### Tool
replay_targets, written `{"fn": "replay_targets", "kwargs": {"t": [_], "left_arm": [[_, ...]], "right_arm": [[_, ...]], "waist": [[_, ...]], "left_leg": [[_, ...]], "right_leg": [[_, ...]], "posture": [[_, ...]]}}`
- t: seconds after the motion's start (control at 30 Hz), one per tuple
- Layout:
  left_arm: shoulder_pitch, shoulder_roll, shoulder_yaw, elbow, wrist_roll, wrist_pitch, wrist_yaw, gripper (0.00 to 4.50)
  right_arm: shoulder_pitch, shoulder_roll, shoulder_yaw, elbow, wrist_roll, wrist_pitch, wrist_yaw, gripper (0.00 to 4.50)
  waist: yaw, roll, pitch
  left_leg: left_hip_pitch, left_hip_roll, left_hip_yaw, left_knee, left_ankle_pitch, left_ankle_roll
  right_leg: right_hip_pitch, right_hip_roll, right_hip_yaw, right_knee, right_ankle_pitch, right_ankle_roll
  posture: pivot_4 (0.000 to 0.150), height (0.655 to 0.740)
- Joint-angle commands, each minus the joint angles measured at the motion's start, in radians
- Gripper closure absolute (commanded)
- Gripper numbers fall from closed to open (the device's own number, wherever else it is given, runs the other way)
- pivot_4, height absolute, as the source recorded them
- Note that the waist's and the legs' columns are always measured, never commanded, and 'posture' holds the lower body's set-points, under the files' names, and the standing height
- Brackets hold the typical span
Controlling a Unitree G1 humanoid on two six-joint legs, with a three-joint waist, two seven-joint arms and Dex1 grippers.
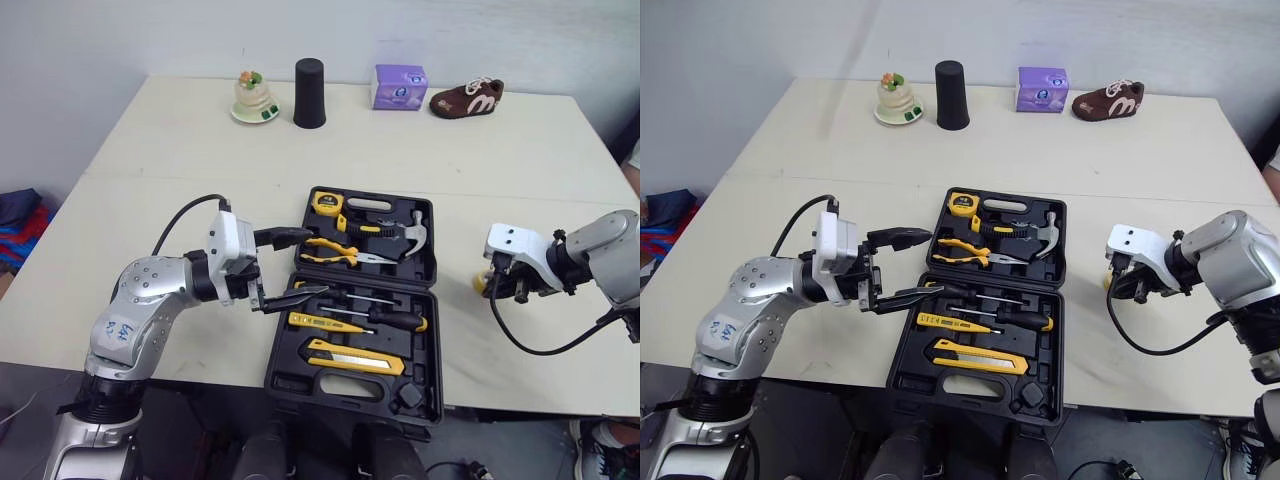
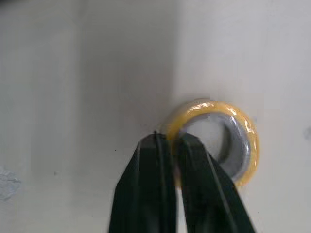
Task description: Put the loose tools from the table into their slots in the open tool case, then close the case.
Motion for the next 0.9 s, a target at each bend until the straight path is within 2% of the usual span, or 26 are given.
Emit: {"fn": "replay_targets", "kwargs": {"t": [0.03, 0.13, 0.33, 0.5, 0.7, 0.9], "left_arm": [[-0.013, 0.011, -0.003, -0.017, -0.006, -0.022, -0.033, 0.0], [-0.014, 0.03, -0.01, -0.01, -0.025, -0.018, -0.096, 0.0], [-0.01, 0.065, -0.031, 0.029, 0.019, -0.139, -0.229, 0.0], [0.009, 0.066, -0.054, 0.065, 0.053, -0.242, -0.297, 0.0], [0.036, 0.077, -0.08, 0.034, 0.024, -0.192, -0.323, 0.0], [0.059, 0.098, -0.102, 0.005, 0.009, -0.149, -0.354, 0.0]], "right_arm": [[-0.003, -0.019, -0.041, -0.023, -0.02, -0.08, 0.005, 4.43], [0.02, -0.06, -0.088, -0.099, 0.025, -0.135, 0.052, 4.43], [0.147, -0.159, -0.229, -0.558, 0.336, 0.034, 0.238, 4.43], [0.213, -0.137, -0.237, -0.857, 0.528, 0.187, 0.173, 4.43], [0.253, -0.118, -0.162, -0.997, 0.573, 0.27, 0.104, 4.43], [0.27, -0.106, -0.025, -0.991, 0.48, 0.252, 0.069, 4.43]], "waist": [[0.0, 0.0, 0.0], [0.0, 0.0, 0.0], [0.001, 0.001, 0.001], [0.0, 0.001, 0.001], [0.001, 0.001, 0.001], [0.0, 0.0, 0.001]], "left_leg": [[0.0, 0.0, 0.0, 0.0, 0.0, 0.0], [0.0, 0.0, 0.0, 0.0, 0.0, 0.0], [-0.002, 0.0, -0.001, 0.001, 0.0, 0.0], [-0.001, 0.0, -0.002, 0.003, 0.0, 0.0], [-0.002, 0.0, -0.002, 0.003, -0.001, 0.001], [-0.002, 0.0, -0.003, 0.004, -0.001, 0.001]], "right_leg": [[0.0, 0.0, 0.0, 0.001, 0.0, 0.0], [-0.001, 0.0, 0.0, 0.002, 0.0, 0.0], [-0.002, 0.0, 0.0, 0.004, 0.0, 0.0], [-0.001, -0.001, 0.0, 0.003, 0.0, 0.0], [-0.001, -0.001, 0.0, 0.004, 0.0, 0.0], [-0.001, -0.001, 0.0, 0.004, 0.0, 0.0]], "posture": [[0.15, 0.738], [0.15, 0.738], [0.15, 0.738], [0.15, 0.738], [0.15, 0.738], [0.15, 0.738]]}}
